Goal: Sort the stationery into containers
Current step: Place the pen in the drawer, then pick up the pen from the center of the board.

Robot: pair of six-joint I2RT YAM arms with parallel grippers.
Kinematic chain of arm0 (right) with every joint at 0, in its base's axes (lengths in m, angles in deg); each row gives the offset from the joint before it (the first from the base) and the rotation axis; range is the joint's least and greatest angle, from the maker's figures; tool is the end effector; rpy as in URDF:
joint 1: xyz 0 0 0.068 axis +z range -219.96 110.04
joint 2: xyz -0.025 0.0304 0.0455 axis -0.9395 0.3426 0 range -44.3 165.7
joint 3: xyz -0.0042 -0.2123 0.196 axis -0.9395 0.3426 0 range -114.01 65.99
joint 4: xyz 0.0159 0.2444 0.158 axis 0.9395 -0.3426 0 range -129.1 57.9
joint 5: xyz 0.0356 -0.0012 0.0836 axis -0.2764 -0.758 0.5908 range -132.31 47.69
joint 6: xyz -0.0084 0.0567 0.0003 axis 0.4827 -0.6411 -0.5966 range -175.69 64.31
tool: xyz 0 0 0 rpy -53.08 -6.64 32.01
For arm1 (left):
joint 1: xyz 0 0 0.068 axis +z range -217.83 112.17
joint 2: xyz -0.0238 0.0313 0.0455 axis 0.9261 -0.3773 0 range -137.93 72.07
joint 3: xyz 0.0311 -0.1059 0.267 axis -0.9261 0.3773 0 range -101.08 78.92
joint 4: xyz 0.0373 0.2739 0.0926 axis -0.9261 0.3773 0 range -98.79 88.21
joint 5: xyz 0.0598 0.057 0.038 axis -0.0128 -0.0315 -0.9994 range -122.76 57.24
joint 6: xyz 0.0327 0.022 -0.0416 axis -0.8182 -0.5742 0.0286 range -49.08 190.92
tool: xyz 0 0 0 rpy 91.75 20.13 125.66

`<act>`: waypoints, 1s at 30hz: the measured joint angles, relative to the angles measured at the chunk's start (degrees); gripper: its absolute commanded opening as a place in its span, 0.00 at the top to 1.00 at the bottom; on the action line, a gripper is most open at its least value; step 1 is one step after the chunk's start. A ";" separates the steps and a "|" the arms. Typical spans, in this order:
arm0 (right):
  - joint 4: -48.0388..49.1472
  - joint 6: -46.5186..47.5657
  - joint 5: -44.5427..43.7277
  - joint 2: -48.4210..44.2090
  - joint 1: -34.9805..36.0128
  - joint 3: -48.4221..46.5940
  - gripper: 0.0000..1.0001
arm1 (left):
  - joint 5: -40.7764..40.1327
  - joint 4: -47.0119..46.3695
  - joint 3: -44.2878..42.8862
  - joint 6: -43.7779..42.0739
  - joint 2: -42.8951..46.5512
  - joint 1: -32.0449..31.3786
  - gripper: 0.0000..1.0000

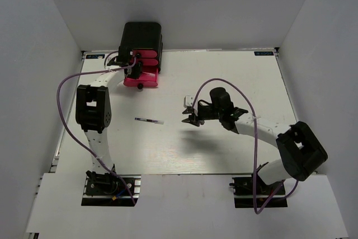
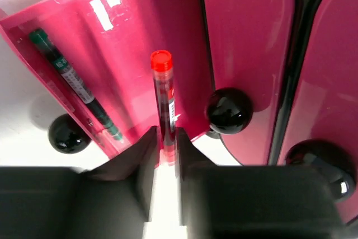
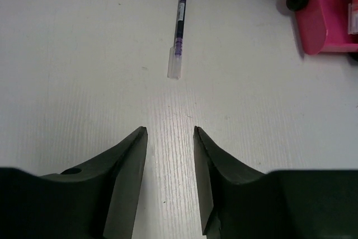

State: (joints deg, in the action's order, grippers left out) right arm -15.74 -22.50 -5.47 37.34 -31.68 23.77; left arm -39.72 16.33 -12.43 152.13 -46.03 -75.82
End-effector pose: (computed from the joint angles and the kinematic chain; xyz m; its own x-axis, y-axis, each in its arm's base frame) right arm 0.2431 0.2230 0.2200 0.2512 -0.3600 -0.8985 -0.9456 0.1068 -0.3072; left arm 0.4929 -0.0642 0.2001 -0.1820 -0.9650 -0.1885 -0.7601 0.2598 -0.5956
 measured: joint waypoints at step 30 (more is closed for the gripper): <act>-28.76 8.98 -3.78 42.82 12.35 -46.75 0.46 | -10.71 3.98 47.82 -25.49 66.27 0.04 0.01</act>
State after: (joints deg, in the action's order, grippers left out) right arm -44.50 -13.52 -9.25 80.16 -19.33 -22.98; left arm -50.43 20.31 35.39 126.65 20.24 -75.78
